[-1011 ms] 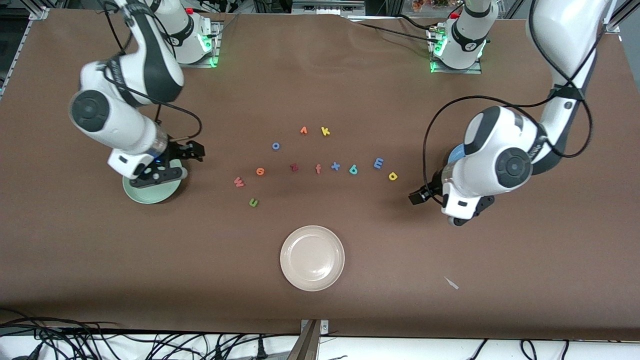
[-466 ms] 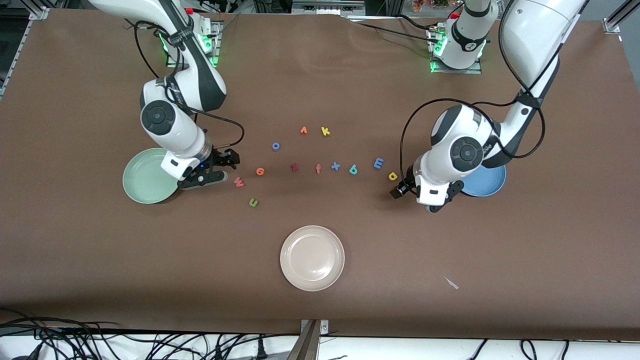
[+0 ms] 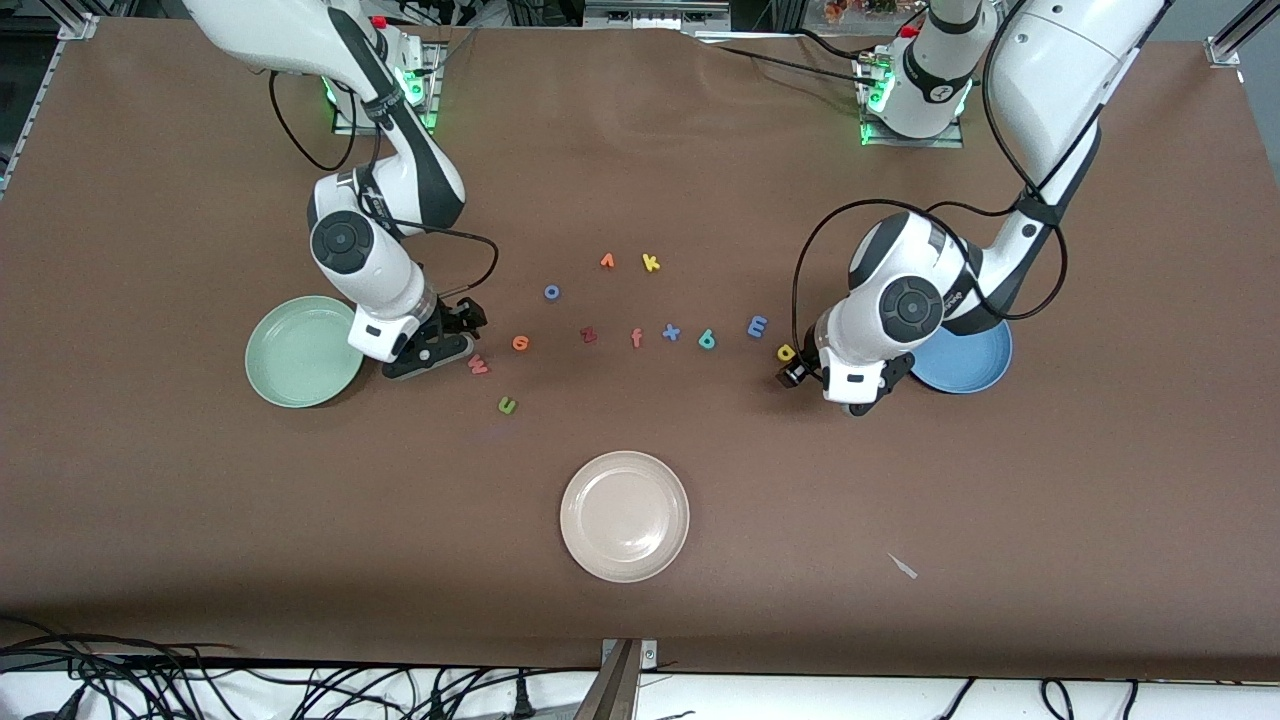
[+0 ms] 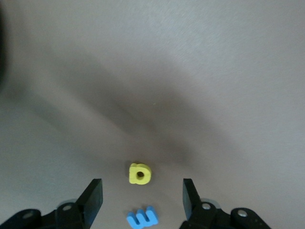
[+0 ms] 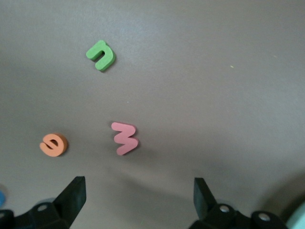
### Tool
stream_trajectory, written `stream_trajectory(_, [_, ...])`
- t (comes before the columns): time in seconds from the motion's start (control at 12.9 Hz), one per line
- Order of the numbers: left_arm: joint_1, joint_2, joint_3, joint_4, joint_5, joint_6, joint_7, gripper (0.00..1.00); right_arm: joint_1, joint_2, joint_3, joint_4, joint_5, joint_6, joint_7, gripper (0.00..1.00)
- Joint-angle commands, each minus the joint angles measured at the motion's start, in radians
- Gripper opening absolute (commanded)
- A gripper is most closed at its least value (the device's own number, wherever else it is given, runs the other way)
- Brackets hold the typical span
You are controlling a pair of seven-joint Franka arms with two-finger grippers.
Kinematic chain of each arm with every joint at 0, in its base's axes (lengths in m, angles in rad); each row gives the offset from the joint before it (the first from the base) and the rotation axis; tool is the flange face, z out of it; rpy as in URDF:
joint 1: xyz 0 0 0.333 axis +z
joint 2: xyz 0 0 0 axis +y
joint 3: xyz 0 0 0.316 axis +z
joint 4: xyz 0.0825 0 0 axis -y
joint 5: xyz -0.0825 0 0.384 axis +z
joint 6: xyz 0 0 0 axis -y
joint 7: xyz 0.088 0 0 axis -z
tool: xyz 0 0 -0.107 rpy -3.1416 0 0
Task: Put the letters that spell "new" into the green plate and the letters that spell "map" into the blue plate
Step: 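Reach the right gripper to the pink m while the left gripper reaches the yellow letter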
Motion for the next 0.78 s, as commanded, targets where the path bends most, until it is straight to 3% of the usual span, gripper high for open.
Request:
stream_trajectory(0.0, [-0.013,-0.009,0.006,-0.029,0.040,0.027,-0.060,0.76,0.002,0.042,-0.002,0.023,-0.002,0.058,-0.066,1.00])
stream_trajectory(0.23, [-0.026,-0.004,0.008,-0.080,0.048,0.122,-0.090,0.75,0.010,0.072,0.002,0.047,-0.002,0.061,-0.070,1.00])
stream_trajectory(0.7, [-0.031,0.030,0.010,-0.082,0.063,0.131,-0.099,0.75,0.023,0.129,0.002,0.075,-0.003,0.100,-0.108,0.94])
